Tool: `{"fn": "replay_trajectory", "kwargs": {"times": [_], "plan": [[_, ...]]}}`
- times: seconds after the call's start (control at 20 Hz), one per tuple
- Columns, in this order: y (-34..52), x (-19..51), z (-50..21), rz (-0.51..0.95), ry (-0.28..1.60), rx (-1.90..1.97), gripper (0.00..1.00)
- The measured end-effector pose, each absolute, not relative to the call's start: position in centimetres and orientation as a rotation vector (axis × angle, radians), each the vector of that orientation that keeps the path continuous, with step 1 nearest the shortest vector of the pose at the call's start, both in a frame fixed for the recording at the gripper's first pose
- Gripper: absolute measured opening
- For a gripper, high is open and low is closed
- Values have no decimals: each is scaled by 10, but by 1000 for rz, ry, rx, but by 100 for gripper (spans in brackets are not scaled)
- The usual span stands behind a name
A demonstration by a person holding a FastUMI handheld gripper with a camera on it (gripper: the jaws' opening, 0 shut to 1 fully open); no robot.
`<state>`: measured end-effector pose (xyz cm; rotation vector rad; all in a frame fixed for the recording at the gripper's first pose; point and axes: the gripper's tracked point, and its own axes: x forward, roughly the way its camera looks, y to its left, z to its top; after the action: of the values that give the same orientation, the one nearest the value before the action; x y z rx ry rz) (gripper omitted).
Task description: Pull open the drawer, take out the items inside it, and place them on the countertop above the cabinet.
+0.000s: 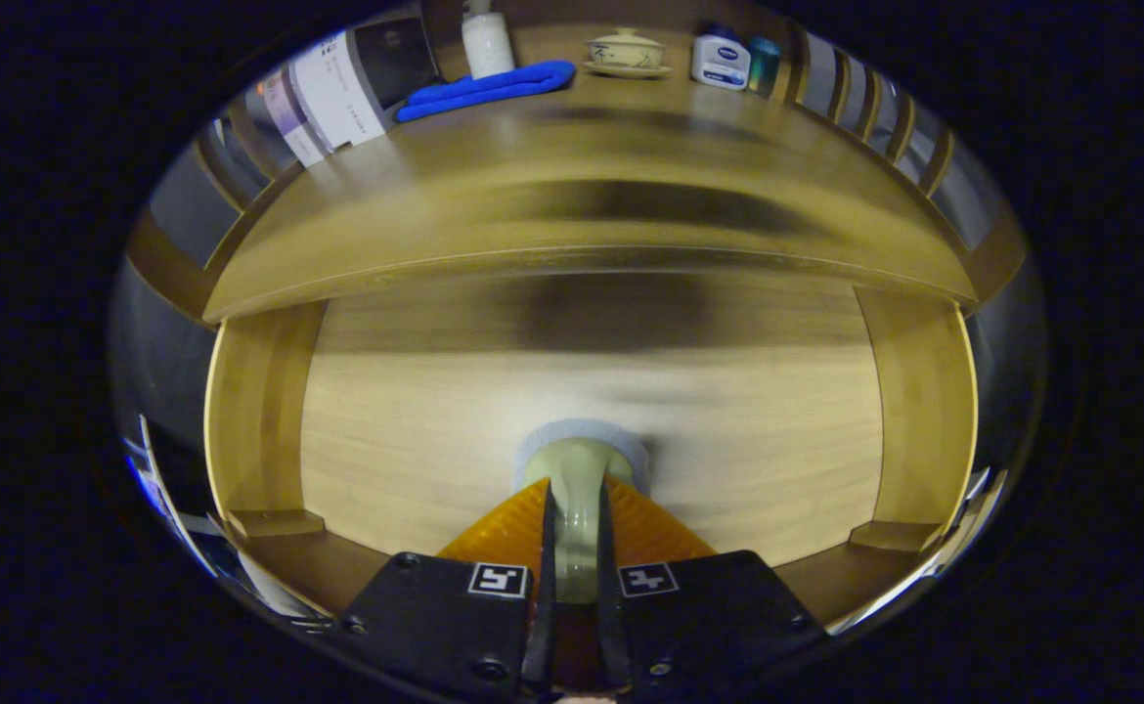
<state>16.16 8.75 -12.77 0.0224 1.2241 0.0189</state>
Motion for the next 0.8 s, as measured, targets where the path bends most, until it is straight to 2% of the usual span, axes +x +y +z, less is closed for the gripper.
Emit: {"fn": "replay_trajectory", "kwargs": {"times": [0.45, 0.8], "plan": [[85, 170, -43, 71, 1104, 6, 20], [71, 233, 21, 25, 1025, 41, 20]]}}
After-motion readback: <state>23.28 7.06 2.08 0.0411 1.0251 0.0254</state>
